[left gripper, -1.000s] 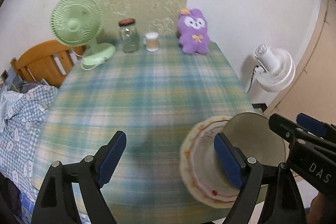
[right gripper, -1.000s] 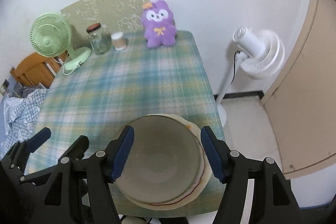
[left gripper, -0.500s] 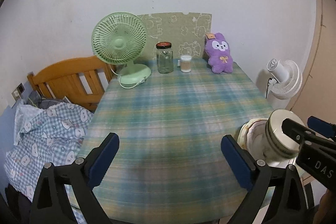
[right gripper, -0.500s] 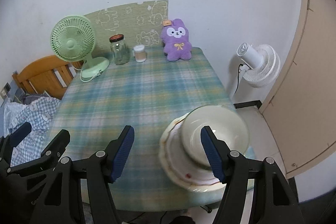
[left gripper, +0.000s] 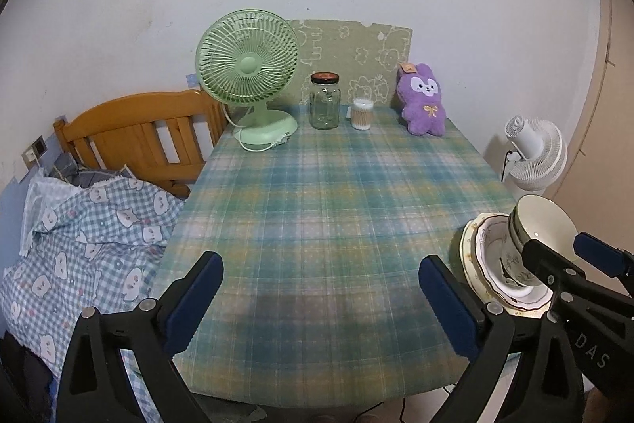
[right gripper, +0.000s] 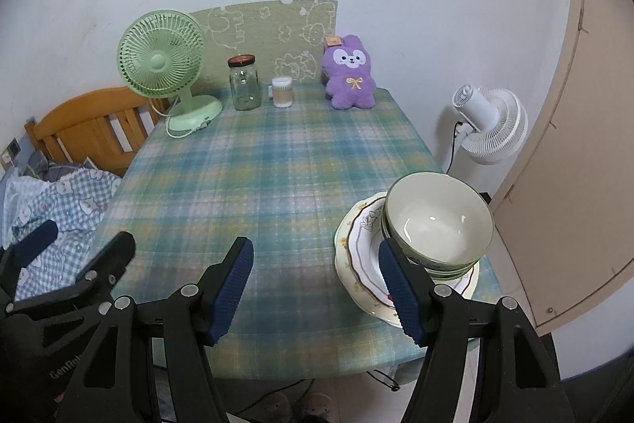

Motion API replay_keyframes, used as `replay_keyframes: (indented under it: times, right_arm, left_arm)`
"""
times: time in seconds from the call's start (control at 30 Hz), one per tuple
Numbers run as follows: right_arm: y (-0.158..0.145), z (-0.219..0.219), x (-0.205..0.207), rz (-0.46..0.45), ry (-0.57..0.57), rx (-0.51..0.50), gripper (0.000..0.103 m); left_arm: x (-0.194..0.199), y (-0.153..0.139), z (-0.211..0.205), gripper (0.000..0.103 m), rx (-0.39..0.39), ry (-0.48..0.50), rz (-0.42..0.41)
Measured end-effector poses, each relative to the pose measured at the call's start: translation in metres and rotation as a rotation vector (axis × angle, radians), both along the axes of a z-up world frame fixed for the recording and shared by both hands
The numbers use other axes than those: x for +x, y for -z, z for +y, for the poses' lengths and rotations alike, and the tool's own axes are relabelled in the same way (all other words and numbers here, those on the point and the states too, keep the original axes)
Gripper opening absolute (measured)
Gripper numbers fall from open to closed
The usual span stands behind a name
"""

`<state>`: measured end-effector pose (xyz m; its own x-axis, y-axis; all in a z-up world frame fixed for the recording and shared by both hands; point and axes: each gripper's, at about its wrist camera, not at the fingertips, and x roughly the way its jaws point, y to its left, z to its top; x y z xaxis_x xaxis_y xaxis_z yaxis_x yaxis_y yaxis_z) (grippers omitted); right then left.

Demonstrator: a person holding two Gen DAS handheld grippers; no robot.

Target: Organize plates and bowls

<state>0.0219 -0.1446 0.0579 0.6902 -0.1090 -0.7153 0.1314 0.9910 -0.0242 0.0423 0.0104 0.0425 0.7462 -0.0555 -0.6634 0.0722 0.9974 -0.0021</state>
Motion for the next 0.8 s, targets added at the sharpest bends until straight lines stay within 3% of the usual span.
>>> replay_keyframes:
  times: [0.8]
  right_arm:
    - [0.005, -0.005, 0.0, -0.022, -0.022, 0.04, 0.069]
  left_arm:
    - [-0.008, 0.0, 0.0, 0.1, 0.003, -0.042, -0.012]
